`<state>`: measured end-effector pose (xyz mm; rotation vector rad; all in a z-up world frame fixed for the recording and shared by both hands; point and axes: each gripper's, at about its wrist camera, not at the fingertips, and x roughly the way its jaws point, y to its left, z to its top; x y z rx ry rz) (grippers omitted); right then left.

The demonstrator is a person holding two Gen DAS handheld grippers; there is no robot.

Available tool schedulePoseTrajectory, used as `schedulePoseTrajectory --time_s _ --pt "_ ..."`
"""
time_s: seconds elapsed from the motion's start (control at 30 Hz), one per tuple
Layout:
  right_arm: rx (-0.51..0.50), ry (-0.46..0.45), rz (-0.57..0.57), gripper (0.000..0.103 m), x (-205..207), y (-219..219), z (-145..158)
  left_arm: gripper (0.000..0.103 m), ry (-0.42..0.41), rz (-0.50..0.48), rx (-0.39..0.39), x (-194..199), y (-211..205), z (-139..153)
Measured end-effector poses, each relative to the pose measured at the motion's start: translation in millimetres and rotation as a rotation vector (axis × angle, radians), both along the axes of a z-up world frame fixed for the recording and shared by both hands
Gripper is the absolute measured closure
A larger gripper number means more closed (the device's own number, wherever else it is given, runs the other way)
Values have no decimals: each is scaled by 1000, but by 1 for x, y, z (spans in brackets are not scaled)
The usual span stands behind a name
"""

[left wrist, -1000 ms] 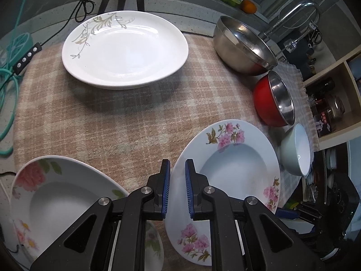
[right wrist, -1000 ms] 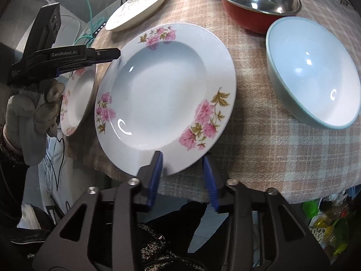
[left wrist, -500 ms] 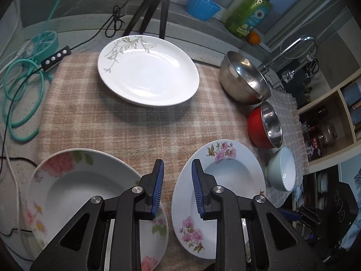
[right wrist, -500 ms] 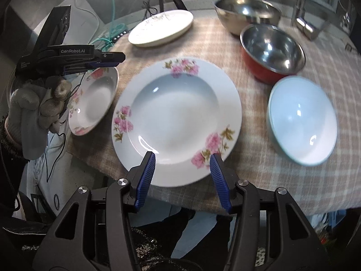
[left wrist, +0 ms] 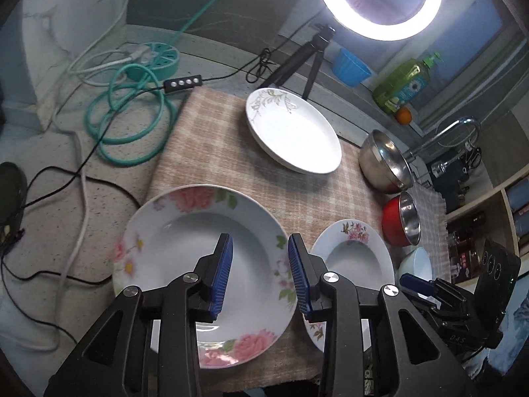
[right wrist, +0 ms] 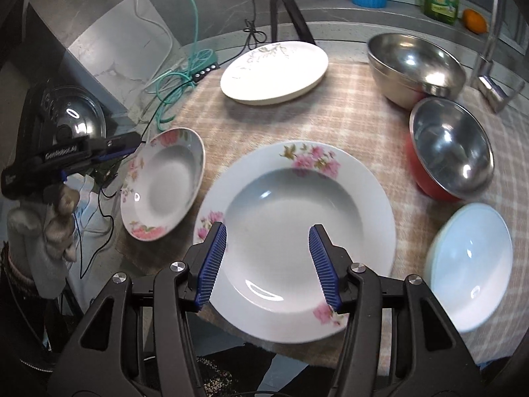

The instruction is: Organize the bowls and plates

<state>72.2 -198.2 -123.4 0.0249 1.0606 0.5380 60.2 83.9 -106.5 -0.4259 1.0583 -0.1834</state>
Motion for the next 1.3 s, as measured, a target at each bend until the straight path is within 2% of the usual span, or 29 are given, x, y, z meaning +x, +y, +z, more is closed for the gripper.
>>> schedulePoseTrajectory --time_s 0.27,0.53,0.9,1.0,1.3 --pt "35 40 86 49 28 40 -6 70 15 141 45 -29 46 -9" --pt "26 60 169 50 48 79 -18 70 64 234 40 -48 77 -29" --pt "20 143 220 73 74 110 -42 73 105 273 -44 -53 90 -54" --pt "10 155 218 76 78 115 -49 80 111 273 -58 -53 90 -58" --pt "5 201 216 80 90 124 -62 86 136 272 -90 -49 95 -66"
